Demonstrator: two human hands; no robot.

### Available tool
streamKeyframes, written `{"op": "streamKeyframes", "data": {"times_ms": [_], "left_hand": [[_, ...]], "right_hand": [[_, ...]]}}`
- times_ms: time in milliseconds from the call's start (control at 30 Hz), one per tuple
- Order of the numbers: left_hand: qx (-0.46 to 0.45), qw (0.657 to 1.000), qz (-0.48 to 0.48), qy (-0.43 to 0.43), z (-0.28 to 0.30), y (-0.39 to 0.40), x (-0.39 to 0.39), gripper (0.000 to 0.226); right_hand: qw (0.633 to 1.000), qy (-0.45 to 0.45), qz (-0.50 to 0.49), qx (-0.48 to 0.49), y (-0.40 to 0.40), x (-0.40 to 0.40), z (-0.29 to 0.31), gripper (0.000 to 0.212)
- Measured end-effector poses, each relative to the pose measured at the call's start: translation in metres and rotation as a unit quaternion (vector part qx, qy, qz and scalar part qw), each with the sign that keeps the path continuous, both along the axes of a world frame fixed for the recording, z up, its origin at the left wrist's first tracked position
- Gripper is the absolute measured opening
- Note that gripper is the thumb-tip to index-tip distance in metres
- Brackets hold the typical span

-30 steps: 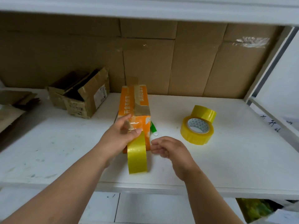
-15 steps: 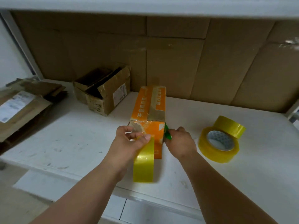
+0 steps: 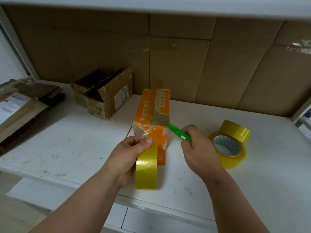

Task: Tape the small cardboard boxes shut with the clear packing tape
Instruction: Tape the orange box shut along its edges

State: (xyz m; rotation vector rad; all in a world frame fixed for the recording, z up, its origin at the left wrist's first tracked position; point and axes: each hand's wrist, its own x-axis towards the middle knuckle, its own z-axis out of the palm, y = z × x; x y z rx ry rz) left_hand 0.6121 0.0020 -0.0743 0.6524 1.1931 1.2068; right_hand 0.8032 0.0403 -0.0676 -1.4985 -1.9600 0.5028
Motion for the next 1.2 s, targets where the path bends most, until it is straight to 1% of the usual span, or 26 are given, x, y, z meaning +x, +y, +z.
{"op": "streamKeyframes", "data": {"times_ms": [67, 100, 167, 233, 267, 333, 400, 500, 567, 733, 933, 1067, 1200], "left_hand": [[0.004, 1.000, 0.006, 0.006, -0.001, -0.001, 0.001, 0.037], [0.006, 1.000, 0.008, 0.012, -0.001, -0.001, 0.001, 0.037], [0.013, 1.000, 0.013, 0.025, -0.002, -0.003, 0.001, 0.043], [0.021, 0.999, 0.013, 0.040, -0.003, -0.004, 0.001, 0.050], [0.024, 0.998, 0.011, 0.049, -0.004, -0.005, 0.000, 0.054], [0.027, 0.997, 0.013, 0.068, -0.003, -0.006, 0.000, 0.056], [0.030, 0.995, 0.015, 0.092, -0.004, -0.007, 0.000, 0.050], [0.036, 0.993, 0.025, 0.113, -0.005, -0.008, 0.001, 0.033], [0.034, 0.991, 0.032, 0.125, -0.006, -0.007, 0.001, 0.029], [0.031, 0.990, 0.038, 0.133, -0.010, -0.005, 0.000, 0.034], [0.029, 0.989, 0.046, 0.135, -0.010, -0.004, 0.000, 0.032], [0.037, 0.987, 0.036, 0.152, -0.007, -0.006, -0.001, 0.029], [0.036, 0.987, 0.032, 0.155, -0.006, -0.006, -0.002, 0.031]], "right_hand": [[0.997, -0.013, 0.067, 0.027, -0.010, -0.006, 0.007, 0.023], [0.995, -0.025, 0.087, 0.038, -0.012, -0.010, 0.009, 0.029], [0.992, -0.064, 0.100, 0.046, -0.011, -0.017, 0.009, 0.045], [0.990, -0.097, 0.091, 0.051, -0.007, -0.023, 0.009, 0.051], [0.989, -0.108, 0.084, 0.054, -0.006, -0.025, 0.009, 0.049], [0.988, -0.122, 0.071, 0.069, -0.004, -0.027, 0.008, 0.038], [0.985, -0.142, 0.066, 0.079, -0.003, -0.028, 0.009, 0.031], [0.977, -0.187, 0.070, 0.076, -0.002, -0.030, 0.011, 0.031], [0.974, -0.205, 0.067, 0.063, -0.001, -0.033, 0.015, 0.033], [0.973, -0.219, 0.054, 0.049, 0.002, -0.043, 0.021, 0.031], [0.969, -0.241, 0.047, 0.026, 0.004, -0.047, 0.025, 0.028], [0.955, -0.293, 0.026, 0.027, 0.009, -0.035, 0.025, 0.018], [0.957, -0.290, -0.001, -0.004, 0.011, -0.014, 0.013, 0.024]]}}
